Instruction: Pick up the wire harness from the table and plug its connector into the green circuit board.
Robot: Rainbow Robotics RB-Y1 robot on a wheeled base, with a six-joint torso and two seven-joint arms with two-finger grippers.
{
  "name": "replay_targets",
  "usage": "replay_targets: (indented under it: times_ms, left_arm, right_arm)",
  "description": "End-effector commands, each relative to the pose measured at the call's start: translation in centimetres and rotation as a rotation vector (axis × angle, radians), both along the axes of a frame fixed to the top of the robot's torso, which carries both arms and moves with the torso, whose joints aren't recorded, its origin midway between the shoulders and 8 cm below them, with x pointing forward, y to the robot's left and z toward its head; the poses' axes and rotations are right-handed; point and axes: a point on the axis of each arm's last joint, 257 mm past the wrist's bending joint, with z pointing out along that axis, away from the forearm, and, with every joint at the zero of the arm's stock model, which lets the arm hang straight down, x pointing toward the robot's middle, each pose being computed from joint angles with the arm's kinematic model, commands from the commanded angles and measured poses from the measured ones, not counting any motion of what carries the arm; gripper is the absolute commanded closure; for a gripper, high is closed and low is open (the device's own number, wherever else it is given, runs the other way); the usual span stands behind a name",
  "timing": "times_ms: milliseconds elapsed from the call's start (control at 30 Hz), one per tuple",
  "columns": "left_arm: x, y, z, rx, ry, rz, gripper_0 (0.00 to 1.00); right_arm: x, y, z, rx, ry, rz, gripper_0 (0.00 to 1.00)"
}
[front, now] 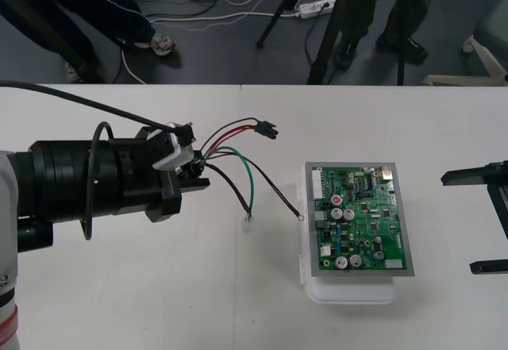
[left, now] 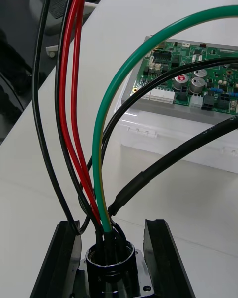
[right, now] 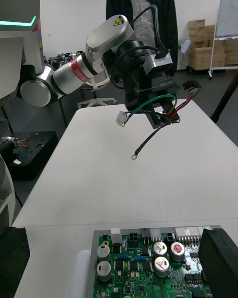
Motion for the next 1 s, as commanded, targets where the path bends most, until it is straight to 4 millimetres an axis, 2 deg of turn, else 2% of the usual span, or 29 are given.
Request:
replay_targets:
  times_ms: [33,200,533,767,1000]
  left_arm:
    - [0.4,-3.2,3.2,-0.053,-0.031,-0.008,1.00]
    - [0.9,-4.6,3.8,-0.087,-0.019,-0.041,1.00]
    - [1.8,-7.4,4.9,-0.163,-0.005,-0.114,1.00]
    - [2.5,-9.1,5.2,-0.194,-0.014,-0.124,1.00]
    - [3.2,-9.6,5.0,-0.175,-0.048,-0.106,1.00]
  right_arm:
    - [-1.1,0.0,0.8,-0.021,-0.009,0.016,0.00]
    - [-2.4,0.5,0.4,-0.027,0.021,0.036,0.00]
    - [-1.8,2.4,0.9,0.004,0.052,-0.050,0.00]
    - [-1.9,4.0,1.8,0.049,0.164,-0.080,0.00]
    - [-1.8,5.1,2.2,0.089,0.253,-0.131,0.00]
